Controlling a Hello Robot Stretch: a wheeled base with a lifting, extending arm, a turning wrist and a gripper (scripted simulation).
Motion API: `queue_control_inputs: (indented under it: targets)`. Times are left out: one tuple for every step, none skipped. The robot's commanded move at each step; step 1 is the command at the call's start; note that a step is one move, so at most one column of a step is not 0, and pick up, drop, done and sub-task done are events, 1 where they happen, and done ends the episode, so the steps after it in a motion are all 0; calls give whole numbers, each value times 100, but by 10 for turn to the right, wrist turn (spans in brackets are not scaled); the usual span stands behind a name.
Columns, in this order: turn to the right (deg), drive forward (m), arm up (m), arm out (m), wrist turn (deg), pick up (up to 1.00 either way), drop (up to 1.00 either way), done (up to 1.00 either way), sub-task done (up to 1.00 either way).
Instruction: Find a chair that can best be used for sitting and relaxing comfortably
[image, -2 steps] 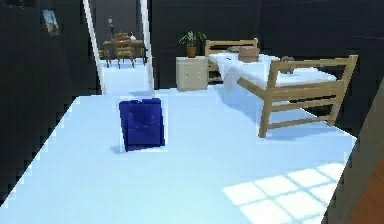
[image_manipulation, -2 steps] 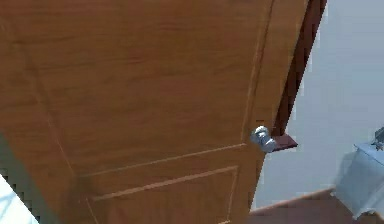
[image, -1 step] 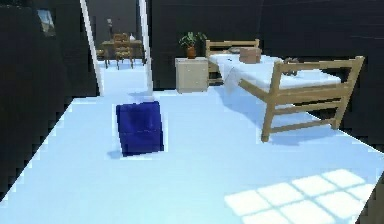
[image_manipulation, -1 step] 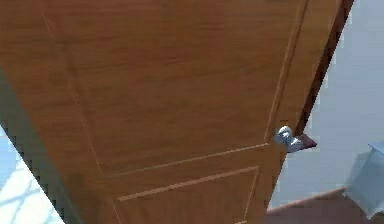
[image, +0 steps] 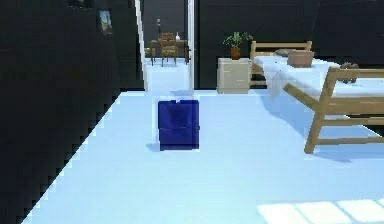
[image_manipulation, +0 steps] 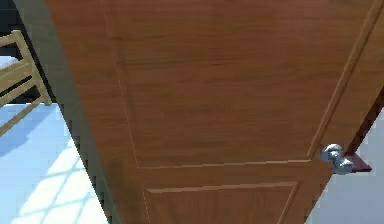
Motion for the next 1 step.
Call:
queue_control_inputs:
  targets:
    - [0, 40, 0, 0, 0, 0, 0, 0, 0]
